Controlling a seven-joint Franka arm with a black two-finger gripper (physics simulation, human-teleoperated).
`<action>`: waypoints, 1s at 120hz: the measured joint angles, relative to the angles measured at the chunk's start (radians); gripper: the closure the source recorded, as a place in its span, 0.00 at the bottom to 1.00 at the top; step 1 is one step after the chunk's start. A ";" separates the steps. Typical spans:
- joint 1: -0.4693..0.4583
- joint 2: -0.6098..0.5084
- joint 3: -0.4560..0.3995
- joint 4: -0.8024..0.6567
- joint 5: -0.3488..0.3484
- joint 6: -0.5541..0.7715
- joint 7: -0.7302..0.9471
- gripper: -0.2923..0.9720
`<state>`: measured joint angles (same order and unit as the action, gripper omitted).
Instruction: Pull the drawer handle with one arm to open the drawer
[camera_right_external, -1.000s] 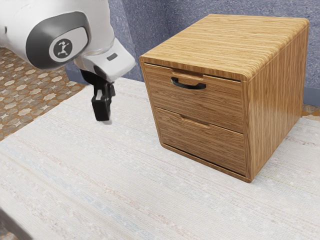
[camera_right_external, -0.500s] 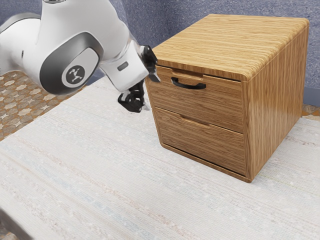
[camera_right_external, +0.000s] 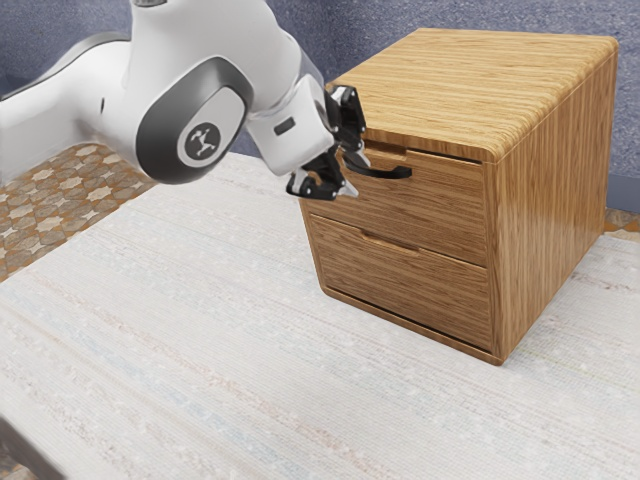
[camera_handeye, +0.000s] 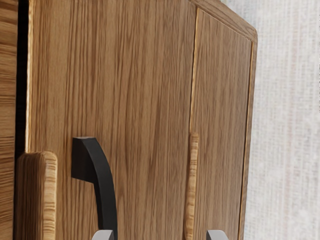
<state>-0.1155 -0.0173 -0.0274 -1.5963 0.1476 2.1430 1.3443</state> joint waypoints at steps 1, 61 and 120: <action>0.000 0.000 0.000 0.000 -0.002 0.000 0.002 0.63; -0.002 0.040 0.009 0.018 -0.045 0.006 0.070 0.64; 0.087 0.120 -0.035 0.115 -0.041 0.003 0.115 0.63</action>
<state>-0.0283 0.1029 -0.0624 -1.4816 0.1065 2.1461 1.4592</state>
